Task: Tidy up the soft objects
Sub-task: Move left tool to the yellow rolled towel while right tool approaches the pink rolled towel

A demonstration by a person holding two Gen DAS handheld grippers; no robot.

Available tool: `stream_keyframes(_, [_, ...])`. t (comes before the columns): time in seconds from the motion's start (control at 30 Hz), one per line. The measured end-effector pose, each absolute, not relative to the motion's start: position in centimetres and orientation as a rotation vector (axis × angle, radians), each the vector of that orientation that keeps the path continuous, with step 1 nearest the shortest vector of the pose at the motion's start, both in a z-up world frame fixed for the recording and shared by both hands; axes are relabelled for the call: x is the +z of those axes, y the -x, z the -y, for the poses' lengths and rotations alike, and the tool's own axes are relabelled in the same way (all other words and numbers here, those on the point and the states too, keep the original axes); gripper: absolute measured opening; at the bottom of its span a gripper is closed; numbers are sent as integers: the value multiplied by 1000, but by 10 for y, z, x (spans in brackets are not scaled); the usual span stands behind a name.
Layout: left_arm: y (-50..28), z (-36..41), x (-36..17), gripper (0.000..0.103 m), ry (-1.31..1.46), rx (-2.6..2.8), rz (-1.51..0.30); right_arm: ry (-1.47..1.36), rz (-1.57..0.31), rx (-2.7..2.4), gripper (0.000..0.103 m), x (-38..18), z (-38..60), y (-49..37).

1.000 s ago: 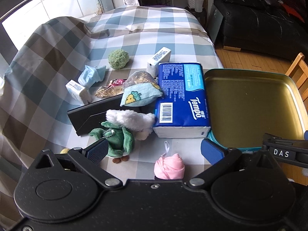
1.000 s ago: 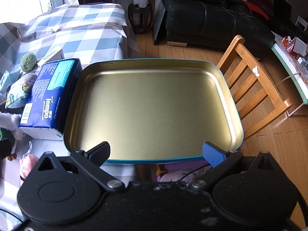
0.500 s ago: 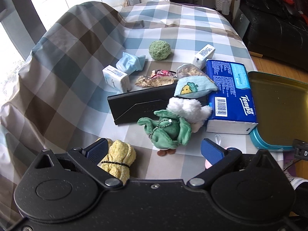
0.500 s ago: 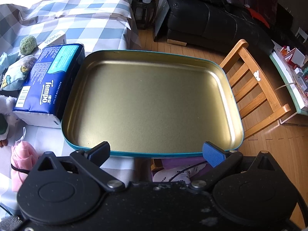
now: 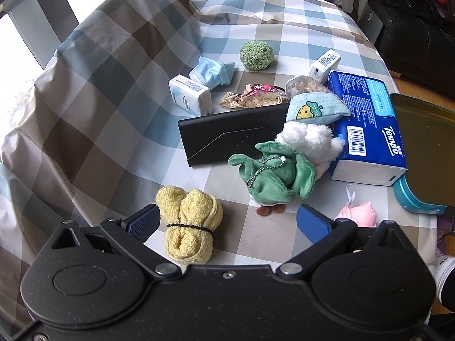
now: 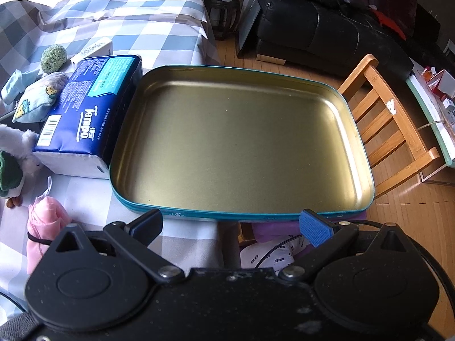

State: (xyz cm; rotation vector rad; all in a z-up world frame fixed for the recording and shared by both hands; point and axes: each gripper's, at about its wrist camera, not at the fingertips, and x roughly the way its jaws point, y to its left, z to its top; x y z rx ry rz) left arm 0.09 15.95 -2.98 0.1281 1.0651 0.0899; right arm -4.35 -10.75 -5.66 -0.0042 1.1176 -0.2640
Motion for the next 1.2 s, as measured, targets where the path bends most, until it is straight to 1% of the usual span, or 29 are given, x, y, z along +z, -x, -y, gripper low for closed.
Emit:
stream_keyframes(0.53, [-6, -189, -42, 99, -115, 138, -1117, -32, -1044, -32, 102, -47, 50, 70])
stream_keyframes(0.63, [-14, -208, -37, 93, -66, 167, -1108, -12, -1029, 11, 102, -46, 35, 73])
stream_keyframes(0.77, [-24, -235, -26, 93, -25, 226, -1057, 16, -1029, 58, 102, -47, 18, 74])
stream_keyframes(0.87, [-29, -250, -26, 91, 11, 232, -1060, 1, -1039, 92, 102, -49, 9, 74])
stream_keyframes(0.93, [-30, -256, -32, 86, 25, 222, -1086, -13, -1044, 113, 102, -52, 4, 73])
stream_keyframes(1.03, [-28, -258, -49, 83, 36, 201, -1139, 1, -1042, 127, 102, -55, -5, 73])
stream_keyframes(1.2, [-22, -252, -71, 81, 33, 150, -1171, 1, -1041, 154, 101, -61, -16, 69])
